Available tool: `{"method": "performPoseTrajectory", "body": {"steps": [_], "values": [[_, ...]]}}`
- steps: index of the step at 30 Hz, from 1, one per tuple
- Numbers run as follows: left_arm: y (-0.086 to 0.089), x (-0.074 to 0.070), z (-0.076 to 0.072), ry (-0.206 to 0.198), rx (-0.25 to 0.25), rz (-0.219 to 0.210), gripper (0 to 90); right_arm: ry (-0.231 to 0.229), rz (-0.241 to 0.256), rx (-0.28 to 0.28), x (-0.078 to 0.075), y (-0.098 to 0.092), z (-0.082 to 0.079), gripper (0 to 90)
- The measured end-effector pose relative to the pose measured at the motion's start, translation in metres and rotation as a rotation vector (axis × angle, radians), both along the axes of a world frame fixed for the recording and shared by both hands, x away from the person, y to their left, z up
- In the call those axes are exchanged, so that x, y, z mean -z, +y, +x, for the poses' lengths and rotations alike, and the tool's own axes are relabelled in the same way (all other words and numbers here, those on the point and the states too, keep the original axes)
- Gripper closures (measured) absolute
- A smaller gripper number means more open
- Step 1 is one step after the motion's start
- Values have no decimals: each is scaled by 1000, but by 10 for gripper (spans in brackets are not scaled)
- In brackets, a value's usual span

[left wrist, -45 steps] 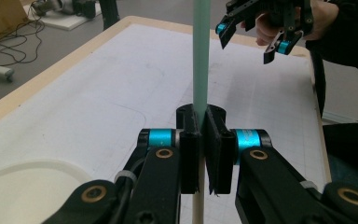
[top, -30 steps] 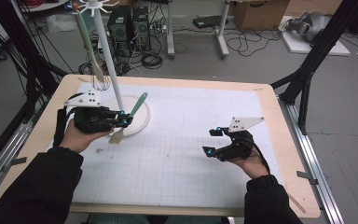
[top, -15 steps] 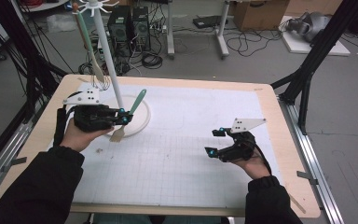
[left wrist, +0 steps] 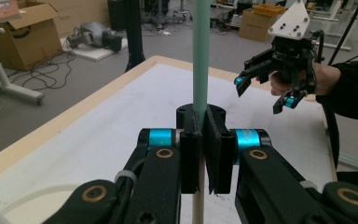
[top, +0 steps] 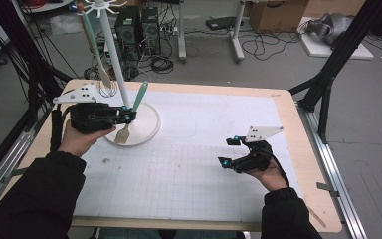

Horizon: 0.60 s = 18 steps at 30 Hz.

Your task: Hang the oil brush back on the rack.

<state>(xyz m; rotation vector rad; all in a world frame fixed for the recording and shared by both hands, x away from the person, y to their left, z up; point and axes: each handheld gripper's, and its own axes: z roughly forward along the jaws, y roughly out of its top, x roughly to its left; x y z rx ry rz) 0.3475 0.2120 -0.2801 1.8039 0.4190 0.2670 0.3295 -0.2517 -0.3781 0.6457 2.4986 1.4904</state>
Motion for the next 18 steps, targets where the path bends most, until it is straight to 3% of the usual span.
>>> {"method": "performPoseTrajectory", "body": {"steps": [18], "values": [[12,-12,4,-7,-76,-44,848,1,-8,-6,1,2,0,217]]}}
